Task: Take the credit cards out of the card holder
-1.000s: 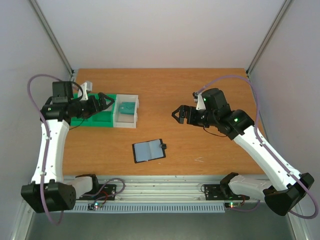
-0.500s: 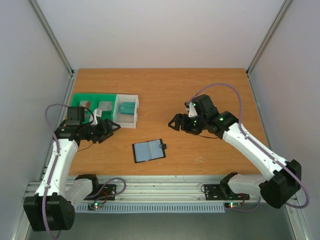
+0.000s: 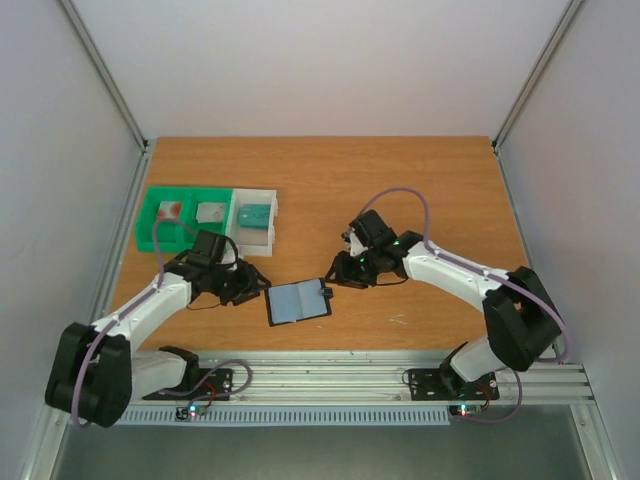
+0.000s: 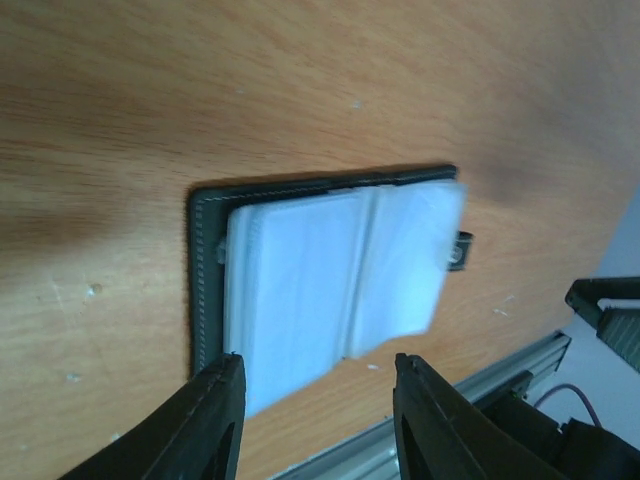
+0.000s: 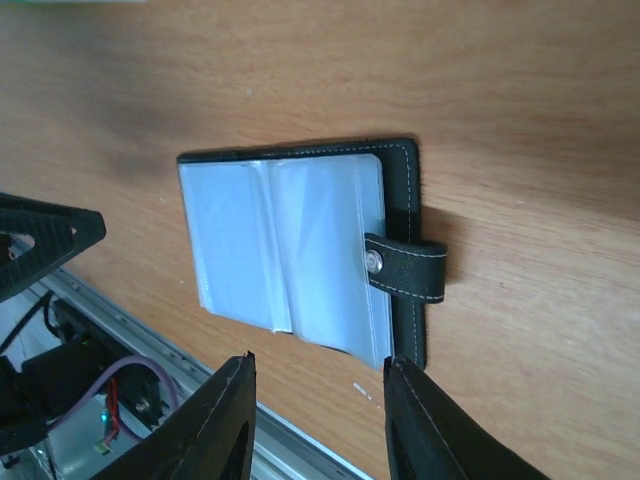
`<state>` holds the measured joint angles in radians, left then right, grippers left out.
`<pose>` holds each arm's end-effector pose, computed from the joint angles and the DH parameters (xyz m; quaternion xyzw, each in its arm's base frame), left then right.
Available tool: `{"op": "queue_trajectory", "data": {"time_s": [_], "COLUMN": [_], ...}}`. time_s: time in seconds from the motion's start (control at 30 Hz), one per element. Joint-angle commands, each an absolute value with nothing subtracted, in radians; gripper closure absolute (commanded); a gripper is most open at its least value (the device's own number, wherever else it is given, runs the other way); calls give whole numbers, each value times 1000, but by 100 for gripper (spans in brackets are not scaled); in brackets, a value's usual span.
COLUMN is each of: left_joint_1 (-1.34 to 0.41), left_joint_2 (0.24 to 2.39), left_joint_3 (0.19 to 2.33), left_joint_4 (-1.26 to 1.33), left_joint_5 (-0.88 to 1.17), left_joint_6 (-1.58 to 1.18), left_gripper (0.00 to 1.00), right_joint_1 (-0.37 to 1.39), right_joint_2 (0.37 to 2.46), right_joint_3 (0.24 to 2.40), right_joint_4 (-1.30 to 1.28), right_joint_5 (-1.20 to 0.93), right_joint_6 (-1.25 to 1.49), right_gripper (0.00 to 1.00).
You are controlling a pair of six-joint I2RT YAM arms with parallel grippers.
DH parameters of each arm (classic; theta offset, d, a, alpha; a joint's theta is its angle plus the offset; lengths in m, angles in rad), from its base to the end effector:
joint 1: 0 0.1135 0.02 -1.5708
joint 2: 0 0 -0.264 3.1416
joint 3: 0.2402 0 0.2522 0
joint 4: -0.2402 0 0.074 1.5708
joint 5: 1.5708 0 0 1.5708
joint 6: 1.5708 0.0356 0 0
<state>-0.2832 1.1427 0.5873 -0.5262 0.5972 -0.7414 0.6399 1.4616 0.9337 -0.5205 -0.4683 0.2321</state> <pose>0.1853 -0.0748 0.1842 -0.1412 0.9193 -0.3622 0.0618 0.2197 0.1836 0.2127 -0.2490 0.9081 0.3093 0.1330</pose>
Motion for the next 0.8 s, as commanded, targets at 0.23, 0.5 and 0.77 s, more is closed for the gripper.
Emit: {"op": "queue_trajectory", "data": {"time_s": [0.23, 0.5, 0.77], "left_joint_1": [-309, -311, -324], "left_joint_2": [1297, 1328, 1354], "left_joint_3": [484, 467, 449], "left_joint_4": [-229, -171, -130], "left_joint_5": [576, 597, 606], "left_joint_6": [-820, -841, -860], "left_gripper": [58, 61, 65], "right_joint_1": [701, 719, 742], "right_joint_2": [1602, 1665, 1677], "right_joint_3": [888, 880, 867], "right_joint_4": [-370, -339, -324], "right_joint_5": [-442, -456, -445], "right_joint_6": [275, 279, 297], "right_gripper": [67, 74, 76]}}
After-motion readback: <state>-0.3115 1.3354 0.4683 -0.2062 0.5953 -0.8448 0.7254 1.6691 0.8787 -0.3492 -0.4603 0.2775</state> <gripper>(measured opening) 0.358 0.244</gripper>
